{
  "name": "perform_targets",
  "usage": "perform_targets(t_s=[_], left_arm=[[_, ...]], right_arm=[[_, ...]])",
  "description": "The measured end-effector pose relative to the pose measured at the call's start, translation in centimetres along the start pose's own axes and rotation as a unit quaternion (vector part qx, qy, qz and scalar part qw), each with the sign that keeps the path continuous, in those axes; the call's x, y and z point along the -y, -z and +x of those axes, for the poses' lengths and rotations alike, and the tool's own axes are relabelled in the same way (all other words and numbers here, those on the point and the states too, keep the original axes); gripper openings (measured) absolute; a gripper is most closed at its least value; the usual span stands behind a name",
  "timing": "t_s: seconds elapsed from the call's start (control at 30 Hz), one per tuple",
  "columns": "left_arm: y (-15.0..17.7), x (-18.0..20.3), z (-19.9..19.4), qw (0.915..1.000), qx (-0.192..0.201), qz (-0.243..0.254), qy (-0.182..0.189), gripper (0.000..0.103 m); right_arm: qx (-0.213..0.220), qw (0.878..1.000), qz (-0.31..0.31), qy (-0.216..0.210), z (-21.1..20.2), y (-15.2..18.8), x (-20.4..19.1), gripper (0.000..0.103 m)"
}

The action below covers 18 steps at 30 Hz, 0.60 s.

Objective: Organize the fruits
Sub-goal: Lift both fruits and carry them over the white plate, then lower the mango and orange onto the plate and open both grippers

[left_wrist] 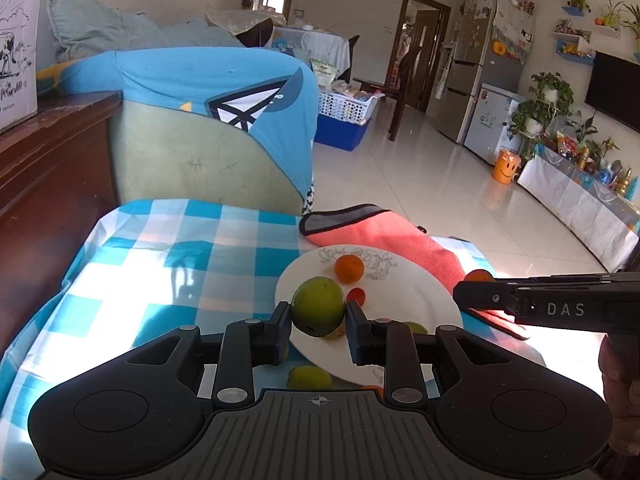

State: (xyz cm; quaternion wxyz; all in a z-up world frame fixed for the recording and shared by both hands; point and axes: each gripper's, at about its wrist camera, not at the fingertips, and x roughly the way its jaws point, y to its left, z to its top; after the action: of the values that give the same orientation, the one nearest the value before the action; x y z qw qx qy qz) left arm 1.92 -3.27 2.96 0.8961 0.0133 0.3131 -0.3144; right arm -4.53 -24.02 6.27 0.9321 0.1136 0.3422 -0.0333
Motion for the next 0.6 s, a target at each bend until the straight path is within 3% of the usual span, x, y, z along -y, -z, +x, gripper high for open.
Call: perform_targets(t_s=[0.2,0.6], left_arm=[[-0.1,1.2,2.1,0.9997,-0.016,0.016,0.011,0.026],[1.0,2.7,6.5,0.9977,-0.053,0.032,0.029,0.026]], right_arm=[[-0.003,1.0,0.024,0.011,1.6,-1.5,1.6,0.03],[-0.049,0.997,0.055,0.007,5.1,-1.9,2.9,0.03]])
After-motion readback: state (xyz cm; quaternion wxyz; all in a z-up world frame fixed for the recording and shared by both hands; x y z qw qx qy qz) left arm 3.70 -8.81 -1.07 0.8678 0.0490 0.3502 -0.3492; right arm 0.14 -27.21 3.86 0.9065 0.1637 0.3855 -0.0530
